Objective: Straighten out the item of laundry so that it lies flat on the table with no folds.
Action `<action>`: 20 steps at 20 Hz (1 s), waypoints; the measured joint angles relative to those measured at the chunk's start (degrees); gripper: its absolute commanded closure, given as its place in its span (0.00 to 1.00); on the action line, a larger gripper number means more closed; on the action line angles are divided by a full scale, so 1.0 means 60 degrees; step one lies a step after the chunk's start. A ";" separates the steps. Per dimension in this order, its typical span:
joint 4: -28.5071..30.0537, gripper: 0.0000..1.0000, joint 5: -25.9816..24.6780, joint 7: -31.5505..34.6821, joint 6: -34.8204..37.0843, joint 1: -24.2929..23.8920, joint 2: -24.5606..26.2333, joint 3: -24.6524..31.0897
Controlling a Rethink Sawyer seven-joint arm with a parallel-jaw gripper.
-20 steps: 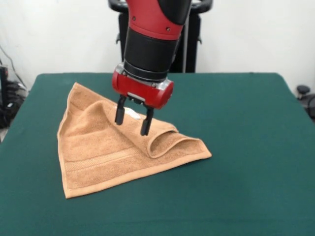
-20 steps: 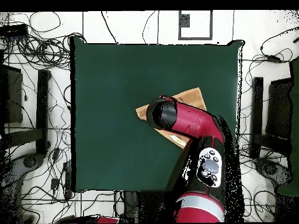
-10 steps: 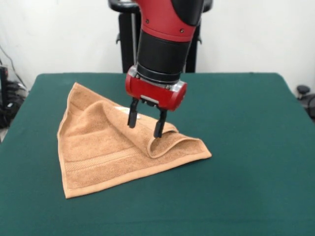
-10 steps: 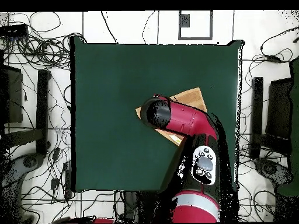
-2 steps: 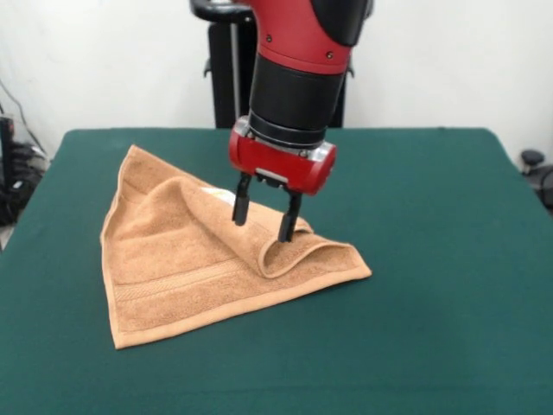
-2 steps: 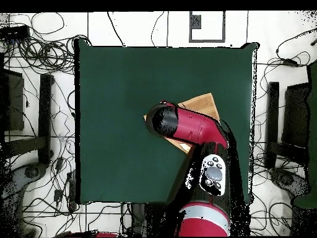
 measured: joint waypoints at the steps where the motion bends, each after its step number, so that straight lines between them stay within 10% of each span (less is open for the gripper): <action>1: 0.0000 0.00 -0.0002 0.0000 -0.0001 0.0019 0.0000 0.0000; 20: 0.0015 0.00 -0.0024 0.0000 0.0038 0.0666 -0.0019 -0.0002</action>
